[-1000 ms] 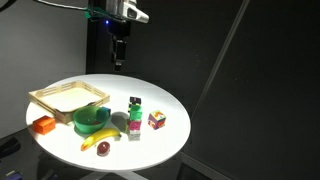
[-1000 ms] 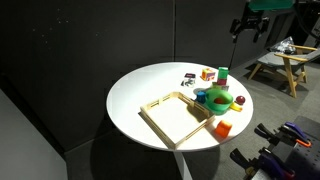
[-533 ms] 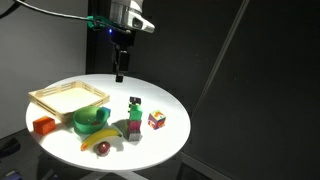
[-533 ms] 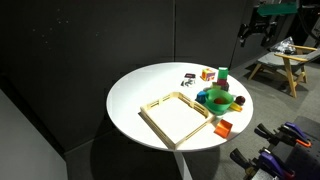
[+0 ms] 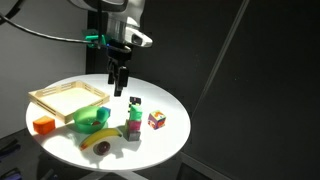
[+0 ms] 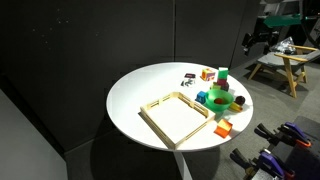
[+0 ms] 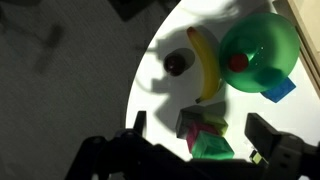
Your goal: Put the plum plush toy on the tray
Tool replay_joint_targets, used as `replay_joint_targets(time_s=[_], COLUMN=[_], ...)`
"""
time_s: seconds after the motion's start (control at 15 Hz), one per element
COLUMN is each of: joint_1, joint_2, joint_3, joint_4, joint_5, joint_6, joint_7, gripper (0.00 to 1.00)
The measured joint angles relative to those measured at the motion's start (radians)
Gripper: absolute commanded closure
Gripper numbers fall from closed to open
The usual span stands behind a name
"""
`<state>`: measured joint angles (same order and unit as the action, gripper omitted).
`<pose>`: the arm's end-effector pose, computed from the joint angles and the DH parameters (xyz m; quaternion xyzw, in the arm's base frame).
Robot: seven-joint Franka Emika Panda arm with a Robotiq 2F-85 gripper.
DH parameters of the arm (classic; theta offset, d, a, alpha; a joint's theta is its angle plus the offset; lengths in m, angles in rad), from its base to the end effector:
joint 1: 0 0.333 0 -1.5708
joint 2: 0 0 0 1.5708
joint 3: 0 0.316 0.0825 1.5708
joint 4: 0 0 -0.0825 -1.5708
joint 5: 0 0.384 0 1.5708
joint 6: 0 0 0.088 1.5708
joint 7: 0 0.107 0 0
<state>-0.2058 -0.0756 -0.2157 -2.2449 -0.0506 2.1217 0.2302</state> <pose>0.4597 -0.2094 0.3942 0.9515 -0.3064 -0.0257 0.0107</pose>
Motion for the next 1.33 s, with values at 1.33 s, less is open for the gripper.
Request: replay_joint_targets(time_s=[1.33], joint_1=[-0.022], joint_2=[0.136], joint_3=[-0.030], joint_4=[-0.115], joint_5=[0.000], joint_6=[0.268], joint_7=[-0.075], gripper=[0.00])
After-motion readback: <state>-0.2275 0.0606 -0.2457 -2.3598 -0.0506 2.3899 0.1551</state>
